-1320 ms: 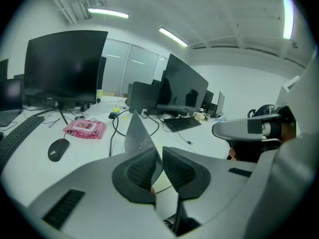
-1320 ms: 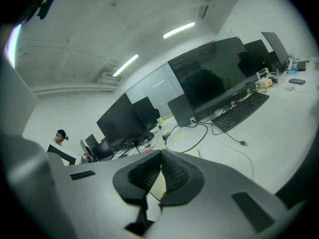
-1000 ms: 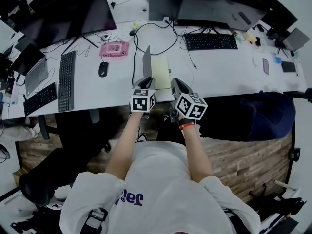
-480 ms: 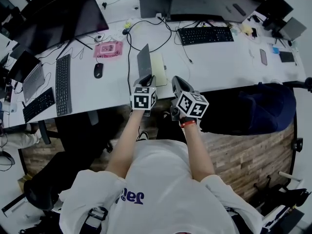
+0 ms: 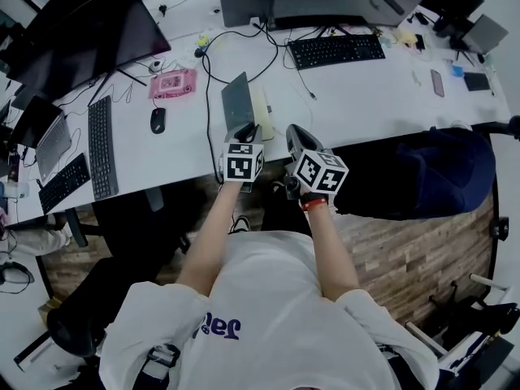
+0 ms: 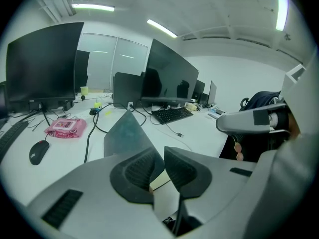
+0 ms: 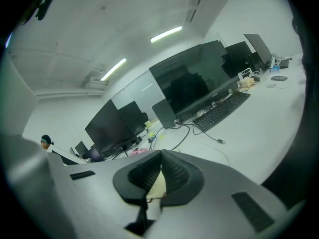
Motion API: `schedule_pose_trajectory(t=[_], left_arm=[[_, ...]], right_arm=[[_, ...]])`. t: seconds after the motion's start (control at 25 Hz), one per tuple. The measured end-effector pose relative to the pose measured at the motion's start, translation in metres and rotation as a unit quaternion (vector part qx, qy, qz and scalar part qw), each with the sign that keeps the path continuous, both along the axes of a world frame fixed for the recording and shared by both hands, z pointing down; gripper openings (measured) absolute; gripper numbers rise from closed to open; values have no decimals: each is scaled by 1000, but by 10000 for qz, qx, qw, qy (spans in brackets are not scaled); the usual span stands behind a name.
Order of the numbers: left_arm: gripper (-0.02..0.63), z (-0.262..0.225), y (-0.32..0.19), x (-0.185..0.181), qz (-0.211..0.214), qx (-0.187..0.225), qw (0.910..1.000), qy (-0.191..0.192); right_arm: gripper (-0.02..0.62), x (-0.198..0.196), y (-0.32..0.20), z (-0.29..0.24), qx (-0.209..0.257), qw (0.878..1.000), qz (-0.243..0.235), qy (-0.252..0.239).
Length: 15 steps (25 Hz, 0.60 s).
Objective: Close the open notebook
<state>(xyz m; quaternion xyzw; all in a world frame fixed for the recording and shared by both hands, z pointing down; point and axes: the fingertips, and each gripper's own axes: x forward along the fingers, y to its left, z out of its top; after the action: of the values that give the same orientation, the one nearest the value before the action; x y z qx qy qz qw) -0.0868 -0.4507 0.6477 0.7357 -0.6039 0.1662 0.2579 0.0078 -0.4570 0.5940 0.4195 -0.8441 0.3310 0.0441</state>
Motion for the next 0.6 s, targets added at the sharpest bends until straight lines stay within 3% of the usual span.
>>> schedule_pose_trajectory(t=[0.6], left_arm=[[80, 52, -11, 24, 257, -458, 9978, -401]], right_arm=[[15, 30, -13, 20, -205, 9995, 239, 6]])
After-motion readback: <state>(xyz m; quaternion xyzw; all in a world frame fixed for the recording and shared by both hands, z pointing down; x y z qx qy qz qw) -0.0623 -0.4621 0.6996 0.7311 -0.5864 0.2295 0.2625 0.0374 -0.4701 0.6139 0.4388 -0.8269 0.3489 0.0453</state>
